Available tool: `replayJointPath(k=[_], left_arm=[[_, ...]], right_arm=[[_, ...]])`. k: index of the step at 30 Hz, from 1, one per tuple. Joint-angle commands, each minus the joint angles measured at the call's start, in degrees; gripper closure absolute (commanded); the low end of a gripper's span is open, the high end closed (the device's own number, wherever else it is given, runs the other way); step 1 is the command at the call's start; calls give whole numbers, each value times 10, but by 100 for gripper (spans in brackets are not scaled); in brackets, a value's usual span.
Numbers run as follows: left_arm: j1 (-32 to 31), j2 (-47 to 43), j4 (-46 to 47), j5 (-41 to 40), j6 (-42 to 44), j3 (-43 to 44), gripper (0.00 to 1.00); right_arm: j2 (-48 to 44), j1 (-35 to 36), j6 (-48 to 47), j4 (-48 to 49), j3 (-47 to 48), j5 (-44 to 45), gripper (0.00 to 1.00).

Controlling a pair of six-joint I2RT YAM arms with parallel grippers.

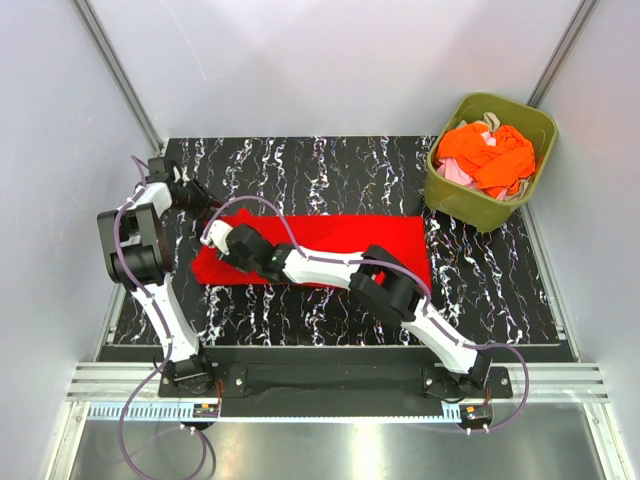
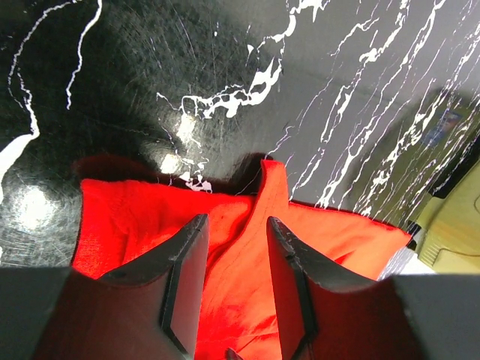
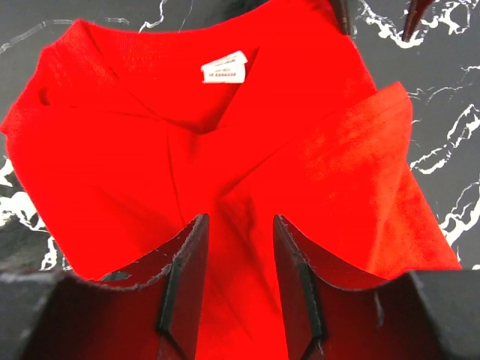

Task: Fold and stack the t-shirts
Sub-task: Fold the tshirt

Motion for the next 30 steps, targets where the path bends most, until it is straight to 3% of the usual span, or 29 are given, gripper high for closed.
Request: replayJointPath(k=[1,14,15,16,18,20,30], left_arm=[[2,13,7,1,3,19,59],[3,9,2,-10,7,22,59],[3,9,2,-12,7,22,59],[3,9,1,-13,8,23,59],[3,9,0,-18,9,22,59],[4,9,-2,-22,12,23,59],[10,23,-8,-31,14,32,59]], right_arm=[[10,2,-41,31,38,31,53],[50,18,-71,31,68,77,58],[49,18,-72,31,70,78,62],[47,18,-75,32,70,82,77],[43,20,-78,41,64,89,92],[25,21,-81,66,50,94,100],[-49,21,-86,110,-47,77,100]])
